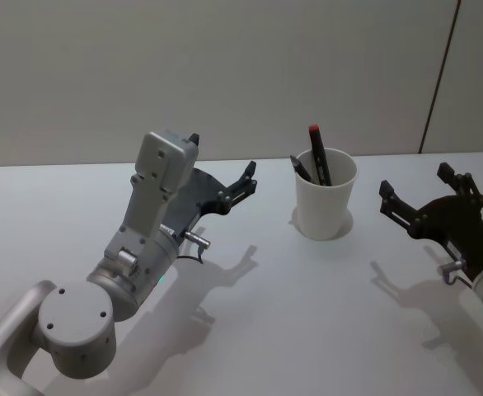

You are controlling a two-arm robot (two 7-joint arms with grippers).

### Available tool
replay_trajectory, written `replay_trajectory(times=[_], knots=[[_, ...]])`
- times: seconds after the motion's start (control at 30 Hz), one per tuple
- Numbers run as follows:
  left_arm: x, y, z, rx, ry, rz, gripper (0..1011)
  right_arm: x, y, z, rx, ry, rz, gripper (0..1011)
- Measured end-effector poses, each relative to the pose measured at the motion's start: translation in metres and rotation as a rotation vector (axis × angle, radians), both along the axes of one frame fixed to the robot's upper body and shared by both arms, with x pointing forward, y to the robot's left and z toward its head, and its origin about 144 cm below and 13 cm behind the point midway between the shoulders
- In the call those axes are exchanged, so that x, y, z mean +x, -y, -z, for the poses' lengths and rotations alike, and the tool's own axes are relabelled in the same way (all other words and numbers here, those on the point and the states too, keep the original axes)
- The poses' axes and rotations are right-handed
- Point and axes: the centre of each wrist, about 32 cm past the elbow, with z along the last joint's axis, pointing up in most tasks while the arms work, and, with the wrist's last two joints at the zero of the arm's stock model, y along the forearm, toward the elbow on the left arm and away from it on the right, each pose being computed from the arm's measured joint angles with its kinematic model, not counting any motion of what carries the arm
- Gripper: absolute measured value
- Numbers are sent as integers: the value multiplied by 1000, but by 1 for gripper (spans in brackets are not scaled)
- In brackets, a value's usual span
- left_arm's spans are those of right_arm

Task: Place the pen into the pen holder.

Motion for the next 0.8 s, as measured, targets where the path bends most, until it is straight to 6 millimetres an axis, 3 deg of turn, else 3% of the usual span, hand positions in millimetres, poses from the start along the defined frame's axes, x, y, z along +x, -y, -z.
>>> replay_trajectory(times=[0.8], knots=[[0, 0, 0, 0, 0, 0, 1001, 0, 0, 0, 0, 0, 0, 1002]])
